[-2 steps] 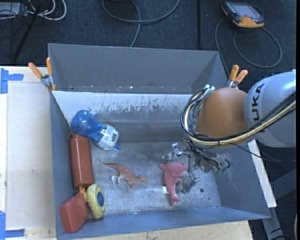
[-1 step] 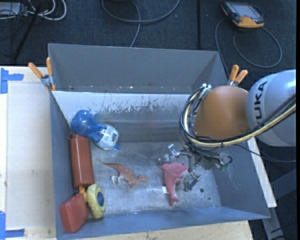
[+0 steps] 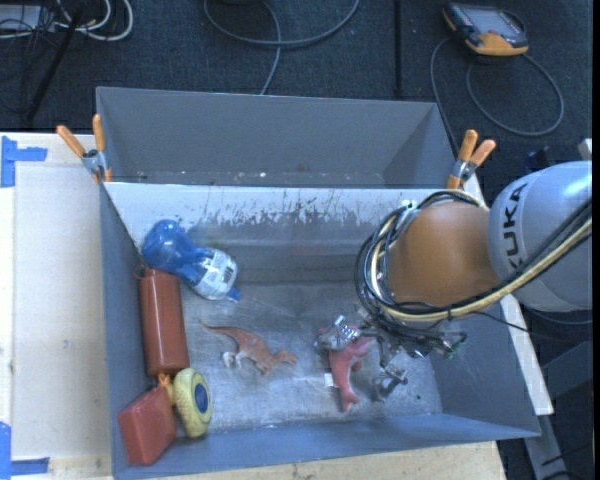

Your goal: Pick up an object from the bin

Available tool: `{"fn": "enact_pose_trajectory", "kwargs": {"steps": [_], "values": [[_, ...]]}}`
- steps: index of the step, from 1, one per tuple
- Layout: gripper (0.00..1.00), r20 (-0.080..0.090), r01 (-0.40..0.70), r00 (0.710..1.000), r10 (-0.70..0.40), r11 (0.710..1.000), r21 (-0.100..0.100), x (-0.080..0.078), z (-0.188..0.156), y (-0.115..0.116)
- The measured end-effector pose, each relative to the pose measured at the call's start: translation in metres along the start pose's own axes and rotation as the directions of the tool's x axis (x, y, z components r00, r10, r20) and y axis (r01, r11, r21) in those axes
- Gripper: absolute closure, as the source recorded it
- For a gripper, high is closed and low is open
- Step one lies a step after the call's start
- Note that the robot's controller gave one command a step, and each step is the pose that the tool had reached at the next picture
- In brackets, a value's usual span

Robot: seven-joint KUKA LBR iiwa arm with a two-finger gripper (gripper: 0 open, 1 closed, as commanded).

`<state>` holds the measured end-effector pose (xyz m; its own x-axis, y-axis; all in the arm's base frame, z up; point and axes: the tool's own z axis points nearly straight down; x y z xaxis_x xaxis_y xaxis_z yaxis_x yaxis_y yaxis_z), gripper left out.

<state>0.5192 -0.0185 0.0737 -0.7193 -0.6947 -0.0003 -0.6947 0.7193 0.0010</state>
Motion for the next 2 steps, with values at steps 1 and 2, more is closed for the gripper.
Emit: {"fn": "enact_pose_trajectory", "kwargs": {"steps": [1, 2], "values": [[1.0, 0.012, 0.205, 0.979, -0.205, 0.979, 0.012, -0.0058, 0.0086, -0.0011], [1.0, 0.012, 0.23, 0.973, -0.23, 0.973, 0.012, -0.0061, 0.0074, -0.001]]}}
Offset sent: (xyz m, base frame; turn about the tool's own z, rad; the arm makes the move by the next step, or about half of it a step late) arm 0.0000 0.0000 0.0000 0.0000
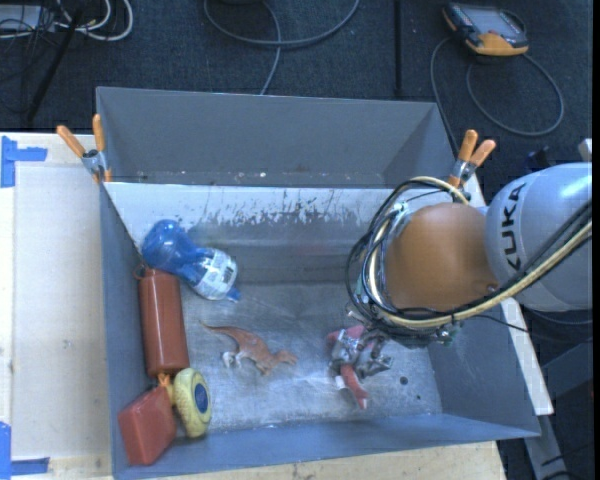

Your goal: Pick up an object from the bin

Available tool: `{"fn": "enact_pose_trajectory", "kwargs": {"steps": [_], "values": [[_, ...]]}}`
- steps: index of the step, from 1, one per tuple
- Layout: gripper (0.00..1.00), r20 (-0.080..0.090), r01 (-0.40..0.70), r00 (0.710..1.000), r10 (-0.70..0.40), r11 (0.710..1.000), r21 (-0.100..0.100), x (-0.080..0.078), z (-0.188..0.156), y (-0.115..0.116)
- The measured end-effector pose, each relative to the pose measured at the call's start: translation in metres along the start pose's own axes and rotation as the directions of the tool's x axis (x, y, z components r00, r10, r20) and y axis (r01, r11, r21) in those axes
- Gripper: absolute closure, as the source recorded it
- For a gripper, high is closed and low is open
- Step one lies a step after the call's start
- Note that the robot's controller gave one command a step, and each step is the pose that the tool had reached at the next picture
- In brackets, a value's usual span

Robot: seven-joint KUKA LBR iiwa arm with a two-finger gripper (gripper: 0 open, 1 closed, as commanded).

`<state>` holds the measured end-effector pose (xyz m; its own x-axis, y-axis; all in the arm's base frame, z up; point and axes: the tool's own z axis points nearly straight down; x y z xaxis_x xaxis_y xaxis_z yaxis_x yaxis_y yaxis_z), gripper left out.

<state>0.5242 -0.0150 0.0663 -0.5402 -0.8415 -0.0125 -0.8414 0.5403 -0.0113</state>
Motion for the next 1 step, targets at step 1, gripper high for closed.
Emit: {"fn": "enact_pose_trajectory", "kwargs": {"steps": [1], "values": [[1.0, -0.001, 0.018, 1.0, -0.018, 1.0, -0.002, -0.0006, -0.0016, -0.0002]]}}
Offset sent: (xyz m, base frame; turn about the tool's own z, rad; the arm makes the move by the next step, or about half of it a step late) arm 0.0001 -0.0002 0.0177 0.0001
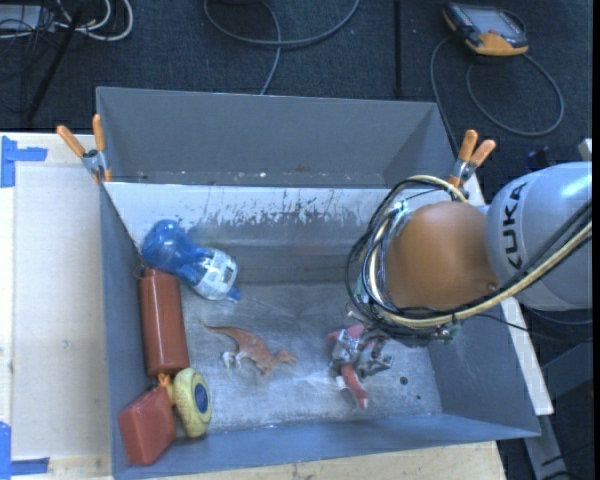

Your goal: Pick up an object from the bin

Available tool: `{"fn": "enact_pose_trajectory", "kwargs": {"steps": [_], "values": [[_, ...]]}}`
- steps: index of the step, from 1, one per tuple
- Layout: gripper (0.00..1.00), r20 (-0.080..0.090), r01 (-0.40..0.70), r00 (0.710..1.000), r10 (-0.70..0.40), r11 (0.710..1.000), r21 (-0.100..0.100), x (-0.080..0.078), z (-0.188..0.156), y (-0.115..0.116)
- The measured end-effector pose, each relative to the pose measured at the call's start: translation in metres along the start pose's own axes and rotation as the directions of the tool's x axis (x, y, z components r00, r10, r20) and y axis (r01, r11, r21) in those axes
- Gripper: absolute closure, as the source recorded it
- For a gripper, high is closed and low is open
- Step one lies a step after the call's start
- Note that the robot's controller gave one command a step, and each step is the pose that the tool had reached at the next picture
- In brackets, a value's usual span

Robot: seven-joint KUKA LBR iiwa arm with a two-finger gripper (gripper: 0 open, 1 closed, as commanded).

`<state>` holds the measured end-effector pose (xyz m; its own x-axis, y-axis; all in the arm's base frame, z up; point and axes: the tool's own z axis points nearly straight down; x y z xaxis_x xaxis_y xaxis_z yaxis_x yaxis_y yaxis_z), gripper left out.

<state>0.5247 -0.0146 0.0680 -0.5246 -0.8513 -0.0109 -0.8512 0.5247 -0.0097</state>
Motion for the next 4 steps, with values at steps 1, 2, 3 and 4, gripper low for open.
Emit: {"fn": "enact_pose_trajectory", "kwargs": {"steps": [1, 2, 3, 4], "values": [[1.0, -0.003, -0.009, 1.0, 0.009, 1.0, -0.003, 0.0, -0.004, 0.0], [1.0, -0.011, -0.016, 1.0, 0.016, 1.0, -0.013, 0.001, -0.011, 0.002], [1.0, -0.014, -0.015, 1.0, 0.015, 1.0, -0.019, 0.002, -0.032, 0.004], [1.0, -0.01, -0.018, 1.0, 0.017, 1.0, -0.011, 0.001, -0.051, 0.002]]}}
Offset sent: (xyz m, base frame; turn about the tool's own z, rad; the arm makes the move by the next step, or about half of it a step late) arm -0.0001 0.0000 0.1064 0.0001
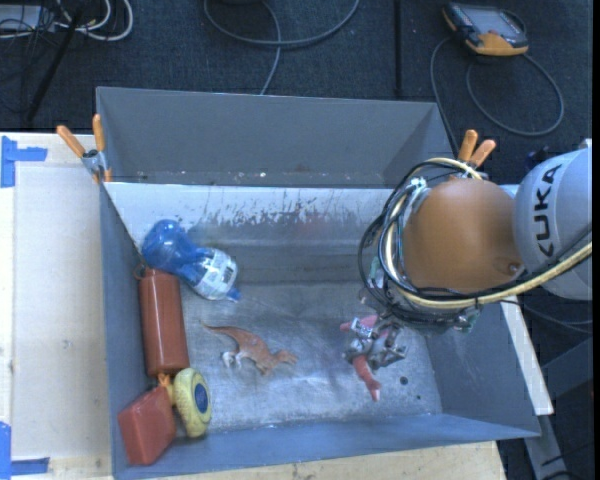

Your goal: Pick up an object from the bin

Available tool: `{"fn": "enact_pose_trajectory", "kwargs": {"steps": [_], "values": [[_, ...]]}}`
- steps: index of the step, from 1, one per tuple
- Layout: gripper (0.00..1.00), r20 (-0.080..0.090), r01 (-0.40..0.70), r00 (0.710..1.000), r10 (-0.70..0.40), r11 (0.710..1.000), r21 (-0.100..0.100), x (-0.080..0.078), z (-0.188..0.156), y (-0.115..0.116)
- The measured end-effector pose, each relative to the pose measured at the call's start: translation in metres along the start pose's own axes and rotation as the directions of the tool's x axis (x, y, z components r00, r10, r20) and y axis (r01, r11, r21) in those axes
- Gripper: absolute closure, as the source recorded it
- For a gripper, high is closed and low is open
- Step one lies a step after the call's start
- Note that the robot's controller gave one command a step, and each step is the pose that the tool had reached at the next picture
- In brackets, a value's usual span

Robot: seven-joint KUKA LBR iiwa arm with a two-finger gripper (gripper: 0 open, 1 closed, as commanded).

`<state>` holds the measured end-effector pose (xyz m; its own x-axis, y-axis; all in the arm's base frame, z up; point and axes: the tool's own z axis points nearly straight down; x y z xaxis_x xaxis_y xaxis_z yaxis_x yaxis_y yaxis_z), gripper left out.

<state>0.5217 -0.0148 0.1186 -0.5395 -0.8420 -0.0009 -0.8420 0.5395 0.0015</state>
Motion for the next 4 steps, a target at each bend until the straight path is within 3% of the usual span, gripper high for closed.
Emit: {"fn": "enact_pose_trajectory", "kwargs": {"steps": [4], "values": [[1.0, 0.0, -0.002, 1.0, 0.002, 1.0, 0.001, -0.001, -0.035, 0.0]]}}
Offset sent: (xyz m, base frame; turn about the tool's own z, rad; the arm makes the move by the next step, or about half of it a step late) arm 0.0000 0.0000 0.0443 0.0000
